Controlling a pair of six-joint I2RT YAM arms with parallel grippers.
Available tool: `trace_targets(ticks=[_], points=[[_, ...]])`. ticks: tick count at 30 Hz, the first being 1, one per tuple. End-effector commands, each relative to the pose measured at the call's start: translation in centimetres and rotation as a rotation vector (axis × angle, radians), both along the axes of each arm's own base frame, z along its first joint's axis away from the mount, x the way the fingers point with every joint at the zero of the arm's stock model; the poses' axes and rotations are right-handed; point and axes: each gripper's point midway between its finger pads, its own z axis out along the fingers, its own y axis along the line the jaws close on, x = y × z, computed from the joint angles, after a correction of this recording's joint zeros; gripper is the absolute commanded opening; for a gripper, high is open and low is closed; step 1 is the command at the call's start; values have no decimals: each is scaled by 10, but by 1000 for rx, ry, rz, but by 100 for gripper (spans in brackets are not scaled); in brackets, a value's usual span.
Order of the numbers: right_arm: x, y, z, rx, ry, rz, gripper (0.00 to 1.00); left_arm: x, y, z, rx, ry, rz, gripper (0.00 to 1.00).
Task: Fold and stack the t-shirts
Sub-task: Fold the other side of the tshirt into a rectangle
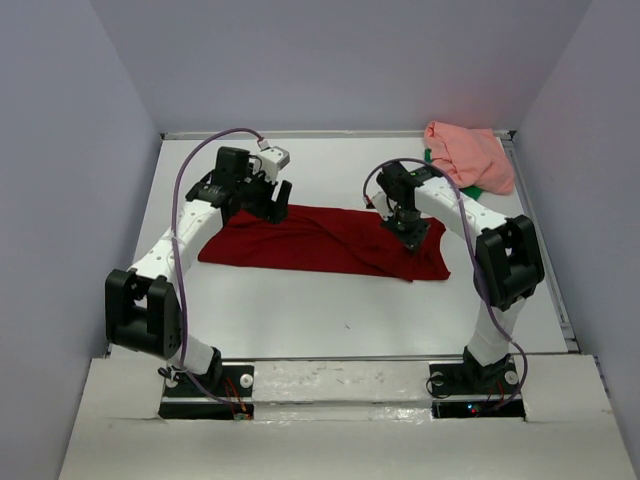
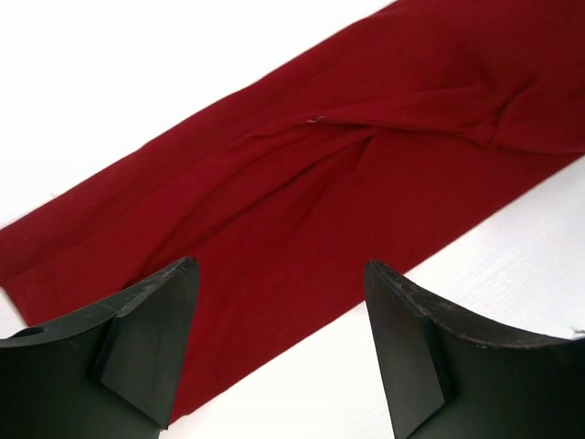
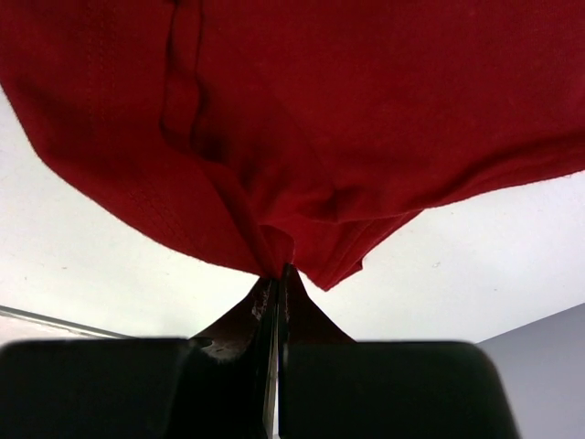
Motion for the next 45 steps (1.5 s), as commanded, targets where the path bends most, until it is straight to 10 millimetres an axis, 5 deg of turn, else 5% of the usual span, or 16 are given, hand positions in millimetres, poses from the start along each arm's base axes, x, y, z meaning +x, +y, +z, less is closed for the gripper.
trace_targets(ticks=[1, 11, 21, 26, 33, 36, 45], points=[[17, -11, 10, -4, -95, -48, 0, -7, -30, 7, -126, 20, -100, 81], [38, -55, -15, -70, -110, -165, 0, -5, -48, -1, -114, 38, -123, 80], [10, -9, -12, 195, 24, -169, 0, 4, -120, 26, -201, -30, -248, 80], [3, -7, -20, 206, 51, -171, 0, 14, -149, 49, -248, -38, -285, 80], [-7, 7, -13, 288, 102, -175, 0, -1, -175, 28, -259, 7, -319, 79], [-16, 14, -5, 336, 126, -175, 0, -16, -186, 17, -289, 65, -367, 69], [-48, 33, 21, 478, 210, -156, 0, -21, -193, -4, -296, 151, -383, 68]])
